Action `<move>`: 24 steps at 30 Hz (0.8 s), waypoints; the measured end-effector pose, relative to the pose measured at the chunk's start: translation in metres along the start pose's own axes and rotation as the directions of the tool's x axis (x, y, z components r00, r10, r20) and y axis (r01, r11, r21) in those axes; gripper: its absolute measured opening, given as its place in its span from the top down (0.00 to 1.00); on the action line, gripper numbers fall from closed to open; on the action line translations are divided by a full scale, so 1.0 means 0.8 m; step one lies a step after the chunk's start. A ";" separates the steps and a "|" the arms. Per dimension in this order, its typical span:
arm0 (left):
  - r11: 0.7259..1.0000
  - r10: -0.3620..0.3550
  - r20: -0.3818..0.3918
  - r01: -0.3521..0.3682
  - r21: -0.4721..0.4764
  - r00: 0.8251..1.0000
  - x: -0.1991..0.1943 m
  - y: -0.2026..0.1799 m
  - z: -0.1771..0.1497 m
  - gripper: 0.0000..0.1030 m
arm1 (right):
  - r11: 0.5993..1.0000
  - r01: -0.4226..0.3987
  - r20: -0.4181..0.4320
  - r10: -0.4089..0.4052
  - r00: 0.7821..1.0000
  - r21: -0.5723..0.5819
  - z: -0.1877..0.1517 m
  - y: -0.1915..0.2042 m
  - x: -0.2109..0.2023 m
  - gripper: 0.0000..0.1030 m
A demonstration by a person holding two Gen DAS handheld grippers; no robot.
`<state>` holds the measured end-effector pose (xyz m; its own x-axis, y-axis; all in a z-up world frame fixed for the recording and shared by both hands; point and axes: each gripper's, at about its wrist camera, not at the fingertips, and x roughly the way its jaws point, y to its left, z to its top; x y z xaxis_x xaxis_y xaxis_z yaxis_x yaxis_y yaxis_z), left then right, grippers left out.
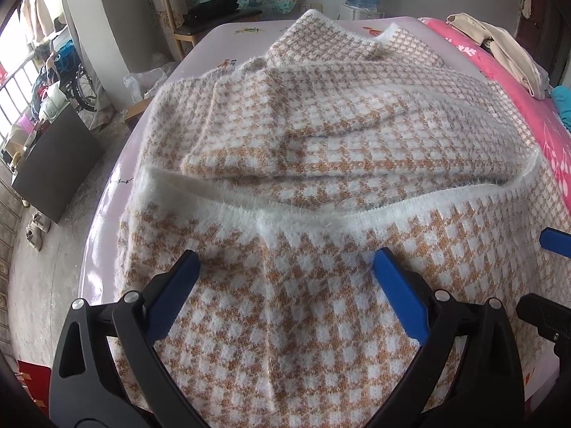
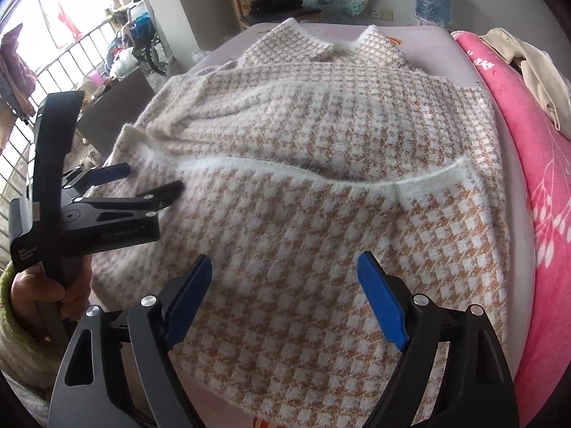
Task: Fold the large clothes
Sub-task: 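Press both open grippers on the cardigan near the white hem edge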
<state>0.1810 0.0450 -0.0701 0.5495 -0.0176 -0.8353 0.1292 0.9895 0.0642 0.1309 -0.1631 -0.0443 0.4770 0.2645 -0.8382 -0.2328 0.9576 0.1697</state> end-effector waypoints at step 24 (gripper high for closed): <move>1.000 0.008 0.001 -0.008 -0.009 1.000 -0.001 -0.001 -0.002 0.08 | 1.000 0.004 -0.048 -0.005 0.999 -0.008 -0.033 0.000 0.018 0.06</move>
<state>0.1795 0.0444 -0.0706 0.5510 -0.0099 -0.8345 0.1173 0.9909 0.0657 0.1154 -0.1626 -0.0701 0.4370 0.2541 -0.8628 -0.2378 0.9578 0.1617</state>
